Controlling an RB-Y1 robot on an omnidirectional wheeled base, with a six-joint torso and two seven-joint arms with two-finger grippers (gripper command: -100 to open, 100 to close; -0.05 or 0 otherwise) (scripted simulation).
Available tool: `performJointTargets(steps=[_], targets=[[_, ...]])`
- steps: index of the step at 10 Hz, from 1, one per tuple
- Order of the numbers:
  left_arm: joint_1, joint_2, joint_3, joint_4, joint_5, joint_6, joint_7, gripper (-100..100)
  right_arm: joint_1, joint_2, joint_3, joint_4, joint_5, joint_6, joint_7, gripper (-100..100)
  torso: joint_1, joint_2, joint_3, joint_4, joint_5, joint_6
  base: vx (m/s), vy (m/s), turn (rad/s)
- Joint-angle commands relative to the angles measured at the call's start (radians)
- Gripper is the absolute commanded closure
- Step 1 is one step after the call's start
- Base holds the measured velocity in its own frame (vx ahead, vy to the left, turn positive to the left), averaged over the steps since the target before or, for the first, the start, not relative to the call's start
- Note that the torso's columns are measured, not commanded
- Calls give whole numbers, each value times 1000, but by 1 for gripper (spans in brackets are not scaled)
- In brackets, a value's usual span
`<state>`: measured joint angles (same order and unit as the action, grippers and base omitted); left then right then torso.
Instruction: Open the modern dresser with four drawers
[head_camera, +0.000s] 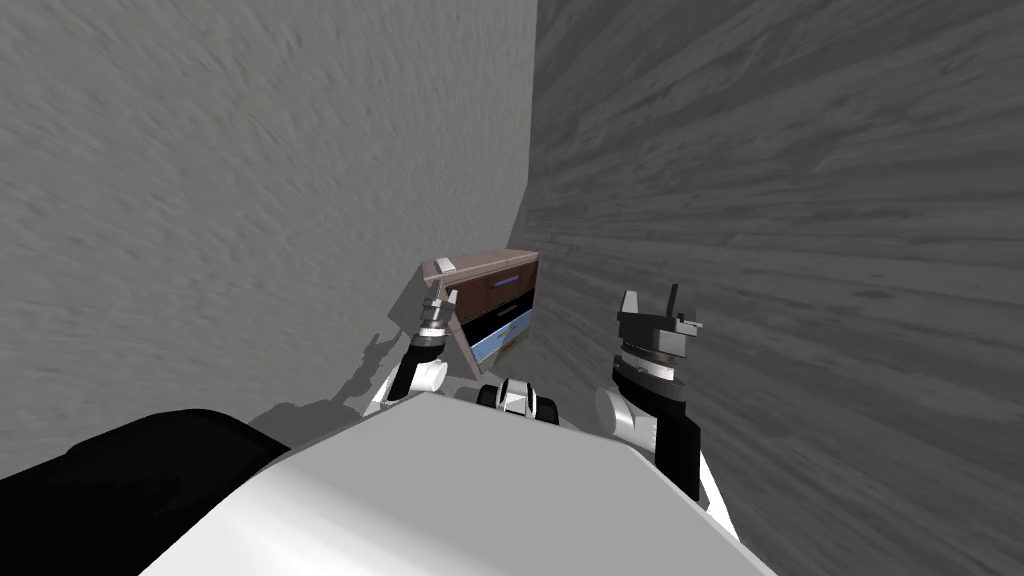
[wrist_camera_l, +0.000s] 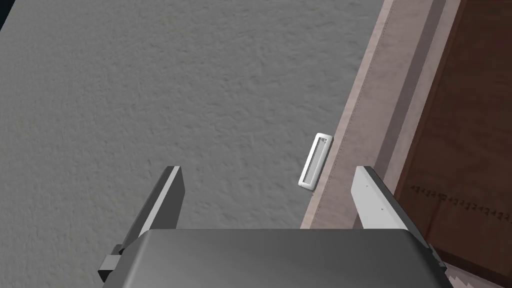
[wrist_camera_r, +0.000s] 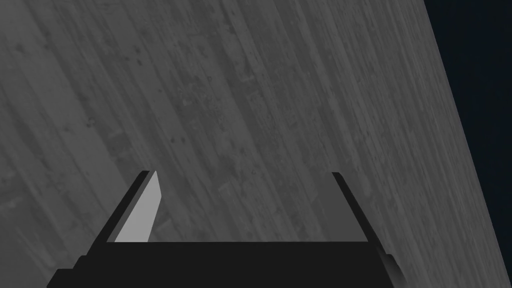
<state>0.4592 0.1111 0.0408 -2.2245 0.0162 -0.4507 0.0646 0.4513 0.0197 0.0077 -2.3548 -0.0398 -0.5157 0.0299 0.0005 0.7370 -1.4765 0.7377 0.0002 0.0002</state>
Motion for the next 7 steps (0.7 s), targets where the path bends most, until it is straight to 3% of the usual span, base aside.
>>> performJointTargets(steps=[1, 7], targets=[[-22, 31, -23, 27, -2, 53, 12, -100, 0, 0, 0, 0, 0, 0, 0, 0, 0, 0, 0, 0, 0, 0, 47, 41, -138], [-68, 2, -83, 106, -8, 166, 41, -100, 0, 0, 0, 0, 0, 0, 0, 0, -1, 1, 1, 0, 0, 0, 48, 45, -131]])
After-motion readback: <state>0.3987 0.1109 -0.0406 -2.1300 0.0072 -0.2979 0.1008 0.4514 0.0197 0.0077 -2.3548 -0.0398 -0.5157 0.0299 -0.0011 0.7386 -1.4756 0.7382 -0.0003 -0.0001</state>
